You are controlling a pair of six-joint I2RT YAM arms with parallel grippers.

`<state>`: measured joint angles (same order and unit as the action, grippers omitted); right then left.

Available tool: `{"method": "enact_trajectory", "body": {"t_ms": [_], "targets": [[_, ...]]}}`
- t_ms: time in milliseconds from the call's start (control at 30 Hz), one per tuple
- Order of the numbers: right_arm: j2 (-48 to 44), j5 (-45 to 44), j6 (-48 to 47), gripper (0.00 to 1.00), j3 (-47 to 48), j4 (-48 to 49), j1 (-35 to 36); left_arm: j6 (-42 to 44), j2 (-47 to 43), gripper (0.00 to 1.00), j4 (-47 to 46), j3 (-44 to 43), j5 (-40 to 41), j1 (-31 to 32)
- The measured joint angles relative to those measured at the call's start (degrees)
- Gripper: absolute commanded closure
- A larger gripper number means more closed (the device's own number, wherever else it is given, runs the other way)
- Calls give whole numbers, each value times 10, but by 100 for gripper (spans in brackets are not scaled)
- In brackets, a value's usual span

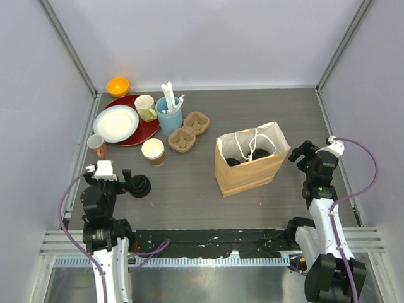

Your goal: Pack the takeout coffee

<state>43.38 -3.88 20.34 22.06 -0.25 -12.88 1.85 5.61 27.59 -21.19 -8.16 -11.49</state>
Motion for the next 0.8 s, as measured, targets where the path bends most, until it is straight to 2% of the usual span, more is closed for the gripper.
{"method": "enact_trajectory", "body": {"t_ms": [167, 500, 800], "targets": [[-9, 10, 23, 16, -19, 2, 0, -2, -17, 0, -9, 3, 4, 0], [-90, -1, 45, 16, -50, -7, 0, -12, 96, 0, -26, 2, 35, 0], [-139, -17, 62, 16, -60, -46, 0, -14, 112, 0, -35, 1, 51, 0]]}}
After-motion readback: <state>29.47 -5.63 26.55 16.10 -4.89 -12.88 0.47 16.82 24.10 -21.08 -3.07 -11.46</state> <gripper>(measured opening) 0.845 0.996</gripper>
